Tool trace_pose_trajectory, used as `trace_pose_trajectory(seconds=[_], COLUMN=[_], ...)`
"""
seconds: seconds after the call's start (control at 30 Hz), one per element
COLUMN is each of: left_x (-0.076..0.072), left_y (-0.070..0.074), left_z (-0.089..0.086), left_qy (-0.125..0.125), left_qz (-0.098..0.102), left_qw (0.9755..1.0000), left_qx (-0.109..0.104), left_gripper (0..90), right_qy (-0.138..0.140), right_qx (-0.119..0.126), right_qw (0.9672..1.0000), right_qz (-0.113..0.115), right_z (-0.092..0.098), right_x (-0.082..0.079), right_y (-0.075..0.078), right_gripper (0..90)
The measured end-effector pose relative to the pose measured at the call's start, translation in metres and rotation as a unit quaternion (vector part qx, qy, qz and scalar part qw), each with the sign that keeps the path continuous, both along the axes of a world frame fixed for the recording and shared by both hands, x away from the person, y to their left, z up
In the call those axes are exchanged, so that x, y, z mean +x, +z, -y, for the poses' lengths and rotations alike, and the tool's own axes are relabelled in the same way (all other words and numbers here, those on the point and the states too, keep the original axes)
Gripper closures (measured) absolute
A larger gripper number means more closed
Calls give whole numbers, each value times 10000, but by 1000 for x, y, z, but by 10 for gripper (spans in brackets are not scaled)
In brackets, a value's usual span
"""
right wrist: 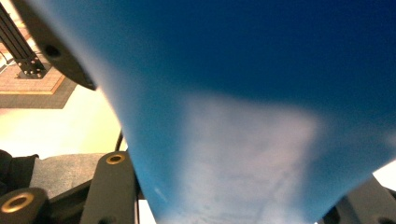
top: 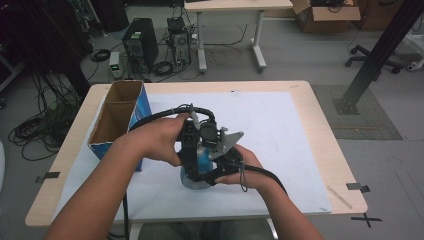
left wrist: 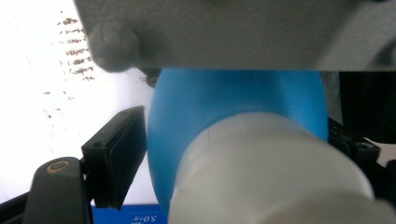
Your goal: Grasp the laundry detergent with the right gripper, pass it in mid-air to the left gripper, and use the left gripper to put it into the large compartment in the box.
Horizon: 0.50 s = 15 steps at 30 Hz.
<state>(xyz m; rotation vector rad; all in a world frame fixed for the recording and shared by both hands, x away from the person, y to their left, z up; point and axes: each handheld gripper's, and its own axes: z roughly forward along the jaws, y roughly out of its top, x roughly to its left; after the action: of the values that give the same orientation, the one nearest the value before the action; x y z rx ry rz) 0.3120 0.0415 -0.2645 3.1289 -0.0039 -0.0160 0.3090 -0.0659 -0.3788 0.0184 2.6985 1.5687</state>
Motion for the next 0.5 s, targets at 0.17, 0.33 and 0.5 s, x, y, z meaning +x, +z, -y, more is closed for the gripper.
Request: trace_pose_trajectory(seconds=[0.17, 0.33, 0.5], left_x=[0, 0, 0], left_y=[-1, -1, -3], left_z=[-1, -2, -1], left_qy=[8, 32, -21], left_qz=[-21, -20, -131], left_qw=[10000, 10000, 9999], left_qx=[18, 51, 67], left_gripper=[243, 256, 314], right_qy=[-12, -12, -25], right_qx=[-9, 0, 2], right_qw=[10000, 10000, 10000], right_qz=[-8, -16, -4], right_z=[-1, -2, -2], right_x=[0, 0, 0], right_y=[0, -1, -1], right_gripper=[451, 451, 451])
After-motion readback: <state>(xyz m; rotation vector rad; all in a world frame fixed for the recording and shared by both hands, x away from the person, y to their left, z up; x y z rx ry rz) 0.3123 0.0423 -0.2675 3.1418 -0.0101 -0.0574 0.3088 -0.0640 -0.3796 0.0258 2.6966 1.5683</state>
